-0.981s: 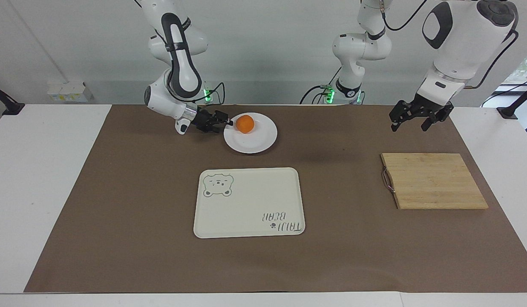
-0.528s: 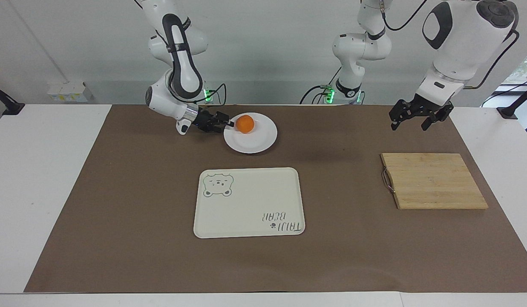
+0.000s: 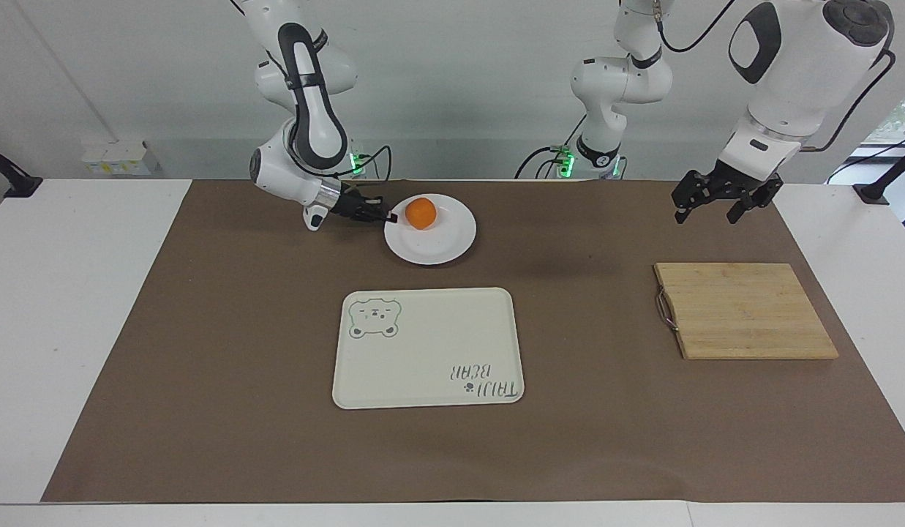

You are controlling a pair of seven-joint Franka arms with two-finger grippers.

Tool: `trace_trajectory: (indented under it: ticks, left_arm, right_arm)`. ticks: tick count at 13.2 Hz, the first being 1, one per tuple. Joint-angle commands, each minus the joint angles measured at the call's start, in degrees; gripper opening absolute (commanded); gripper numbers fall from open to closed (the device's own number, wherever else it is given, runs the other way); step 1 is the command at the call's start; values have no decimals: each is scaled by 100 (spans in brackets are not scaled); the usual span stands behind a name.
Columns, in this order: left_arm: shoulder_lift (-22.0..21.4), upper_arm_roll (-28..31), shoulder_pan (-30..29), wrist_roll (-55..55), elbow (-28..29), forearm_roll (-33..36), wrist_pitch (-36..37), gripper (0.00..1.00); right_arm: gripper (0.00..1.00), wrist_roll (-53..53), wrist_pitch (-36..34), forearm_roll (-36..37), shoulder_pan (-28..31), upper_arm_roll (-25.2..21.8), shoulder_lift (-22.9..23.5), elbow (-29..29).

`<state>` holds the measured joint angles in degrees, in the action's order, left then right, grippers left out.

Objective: Place orange and plate with both arms
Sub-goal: 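Grip the white plate rim with the right gripper, then slide the plate with the orange onto the cream tray with the right gripper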

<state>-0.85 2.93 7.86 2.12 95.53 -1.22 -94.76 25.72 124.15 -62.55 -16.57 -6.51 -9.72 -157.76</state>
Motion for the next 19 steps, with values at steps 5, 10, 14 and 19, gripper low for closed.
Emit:
trace_trajectory:
  ticks: [5, 10, 14, 19]
  left_arm:
    - [-82, -38, -65, -62, 27, 113, 45, 100]
    - [-82, -38, -65, -62, 27, 113, 45, 100]
    - [-82, -38, -65, -62, 27, 113, 45, 100]
    - [-82, -38, -65, -62, 27, 113, 45, 100]
  right_arm:
    - [0, 197, 13, -144, -13, 80, 110, 255]
    - [0, -74, -531, -57, 74, 45, -170, 535]
    - [0, -312, -918, 67, 215, 27, -346, 782]
    - [0, -330, -1743, 76, 732, 27, -426, 1404]
